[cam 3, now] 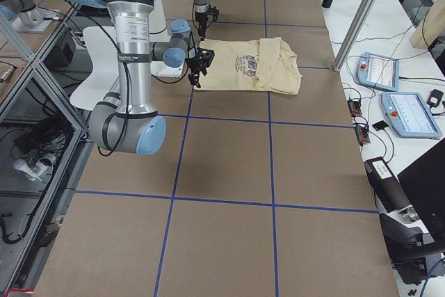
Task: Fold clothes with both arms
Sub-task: 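Grasp the hem corners nearest the robot with both grippers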
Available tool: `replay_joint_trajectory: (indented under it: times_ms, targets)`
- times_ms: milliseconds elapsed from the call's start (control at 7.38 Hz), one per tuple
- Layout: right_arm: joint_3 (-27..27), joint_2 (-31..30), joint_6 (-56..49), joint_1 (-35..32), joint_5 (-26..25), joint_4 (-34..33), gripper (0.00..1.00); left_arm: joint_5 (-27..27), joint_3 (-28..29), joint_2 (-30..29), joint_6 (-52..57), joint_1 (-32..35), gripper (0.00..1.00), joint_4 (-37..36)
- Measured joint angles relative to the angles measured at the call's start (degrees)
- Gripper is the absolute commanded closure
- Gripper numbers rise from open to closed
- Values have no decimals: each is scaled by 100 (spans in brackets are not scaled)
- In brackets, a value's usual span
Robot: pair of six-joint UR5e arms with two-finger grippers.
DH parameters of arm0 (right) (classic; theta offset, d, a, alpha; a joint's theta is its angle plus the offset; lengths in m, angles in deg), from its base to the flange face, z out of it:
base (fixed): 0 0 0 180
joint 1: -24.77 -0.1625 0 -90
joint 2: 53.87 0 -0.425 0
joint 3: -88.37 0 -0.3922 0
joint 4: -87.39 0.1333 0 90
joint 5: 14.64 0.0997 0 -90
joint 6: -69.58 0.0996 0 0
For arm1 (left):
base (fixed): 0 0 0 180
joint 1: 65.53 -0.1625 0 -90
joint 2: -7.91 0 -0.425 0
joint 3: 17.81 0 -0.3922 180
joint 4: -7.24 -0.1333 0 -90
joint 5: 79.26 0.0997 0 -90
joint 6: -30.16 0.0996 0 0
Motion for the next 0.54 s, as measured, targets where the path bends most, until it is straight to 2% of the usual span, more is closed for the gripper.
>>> replay_joint_trajectory:
  times_ms: [136, 271, 542]
  targets:
    - [1, 0, 0, 1, 0, 0, 0, -5, 39, -8, 2, -4, 87, 17]
    - [2, 0, 0, 1, 0, 0, 0, -10, 42, -14, 1, -6, 100, 25]
    - [1, 0, 0, 1, 0, 0, 0, -38, 20, -41, -9, -4, 100, 22]
